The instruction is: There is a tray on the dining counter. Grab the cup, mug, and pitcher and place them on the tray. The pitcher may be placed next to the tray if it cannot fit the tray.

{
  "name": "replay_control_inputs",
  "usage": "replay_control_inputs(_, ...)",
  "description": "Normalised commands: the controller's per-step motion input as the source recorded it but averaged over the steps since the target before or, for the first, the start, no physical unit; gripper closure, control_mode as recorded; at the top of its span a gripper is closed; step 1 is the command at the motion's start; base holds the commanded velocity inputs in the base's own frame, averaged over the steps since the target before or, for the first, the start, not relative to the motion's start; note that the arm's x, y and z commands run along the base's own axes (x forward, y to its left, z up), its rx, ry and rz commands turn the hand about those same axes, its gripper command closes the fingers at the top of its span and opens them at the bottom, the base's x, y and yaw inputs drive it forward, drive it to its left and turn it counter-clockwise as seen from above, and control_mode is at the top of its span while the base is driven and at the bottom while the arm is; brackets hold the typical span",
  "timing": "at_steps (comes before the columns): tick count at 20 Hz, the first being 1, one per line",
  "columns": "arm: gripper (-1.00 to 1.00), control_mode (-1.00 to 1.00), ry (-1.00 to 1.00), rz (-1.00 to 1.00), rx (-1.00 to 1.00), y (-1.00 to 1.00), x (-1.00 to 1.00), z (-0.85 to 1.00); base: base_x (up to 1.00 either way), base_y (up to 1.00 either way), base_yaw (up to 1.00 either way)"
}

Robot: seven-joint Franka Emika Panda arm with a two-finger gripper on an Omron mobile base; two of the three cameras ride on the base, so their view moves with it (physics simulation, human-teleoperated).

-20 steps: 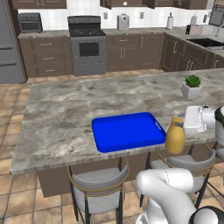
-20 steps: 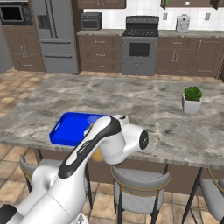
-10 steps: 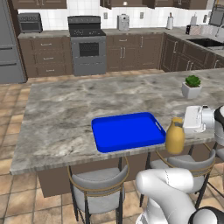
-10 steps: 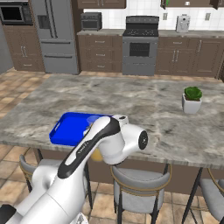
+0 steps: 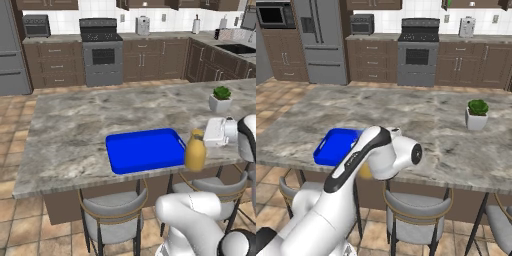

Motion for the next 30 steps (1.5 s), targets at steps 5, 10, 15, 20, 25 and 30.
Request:
replay_control_inputs(5, 1.0, -1.0, 0.0, 0.01, 0.05, 0.0, 0.48, 0.14, 0.0, 0.0, 0.0)
replay_control_inputs(10, 1.0, -1.0, 0.04, 0.07, 0.1, -0.01, 0.5, 0.03, 0.0, 0.0, 0.0)
replay_control_inputs(15, 1.0, -1.0, 0.03, 0.17, 0.12, -0.16, 0.43, -0.07, 0.0, 0.0, 0.0)
replay_control_inputs(20, 1.0, -1.0, 0.0, 0.18, 0.15, -0.23, 0.39, -0.1, 0.0, 0.0, 0.0)
replay_control_inputs(25, 1.0, -1.0, -0.01, 0.2, 0.09, -0.28, 0.32, -0.14, 0.0, 0.0, 0.0)
replay_control_inputs(30, 1.0, -1.0, -0.07, 0.21, 0.0, -0.17, 0.22, -0.09, 0.0, 0.0, 0.0)
